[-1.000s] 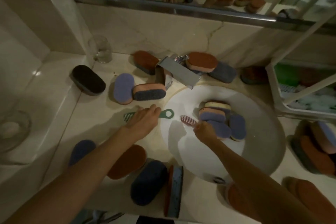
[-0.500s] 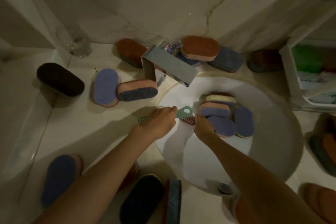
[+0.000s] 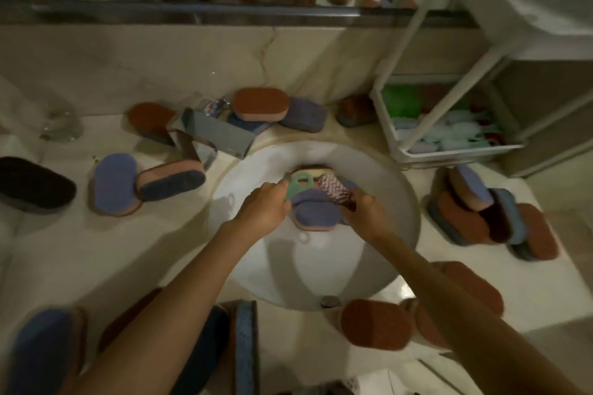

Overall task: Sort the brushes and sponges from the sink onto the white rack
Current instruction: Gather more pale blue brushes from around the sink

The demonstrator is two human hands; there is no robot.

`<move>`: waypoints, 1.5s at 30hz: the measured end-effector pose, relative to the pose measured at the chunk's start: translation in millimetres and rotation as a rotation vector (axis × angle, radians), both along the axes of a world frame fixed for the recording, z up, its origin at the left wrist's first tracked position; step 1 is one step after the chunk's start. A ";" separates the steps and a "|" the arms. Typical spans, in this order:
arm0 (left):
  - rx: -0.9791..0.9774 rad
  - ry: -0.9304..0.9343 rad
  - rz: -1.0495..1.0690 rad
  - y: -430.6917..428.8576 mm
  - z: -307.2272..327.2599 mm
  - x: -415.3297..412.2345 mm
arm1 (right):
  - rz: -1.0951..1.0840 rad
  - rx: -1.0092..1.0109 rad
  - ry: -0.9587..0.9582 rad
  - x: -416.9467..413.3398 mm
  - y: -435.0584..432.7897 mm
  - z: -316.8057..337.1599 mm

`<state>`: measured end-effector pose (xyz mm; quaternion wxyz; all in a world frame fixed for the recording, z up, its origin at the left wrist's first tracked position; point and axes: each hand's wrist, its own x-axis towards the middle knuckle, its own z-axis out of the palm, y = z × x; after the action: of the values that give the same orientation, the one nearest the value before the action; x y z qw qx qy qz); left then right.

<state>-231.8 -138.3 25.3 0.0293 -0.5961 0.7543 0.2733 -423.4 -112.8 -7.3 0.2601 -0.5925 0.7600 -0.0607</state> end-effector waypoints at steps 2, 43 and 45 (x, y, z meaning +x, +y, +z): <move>-0.013 0.023 -0.028 4.3 10.7 -28.9 | -0.053 -0.081 -0.026 -25.8 17.9 20.3; -0.105 -0.049 0.108 -67.2 65.1 -326.6 | -0.918 -0.165 -0.956 -309.2 -194.1 -17.2; -0.102 -0.049 0.103 -73.7 61.7 -327.2 | -0.889 -0.150 -1.014 -293.9 -172.2 24.4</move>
<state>-559.0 -212.0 87.0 0.0034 -0.6415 0.7346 0.2211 -717.3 -285.1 17.0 0.4927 -0.1383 0.7092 -0.4849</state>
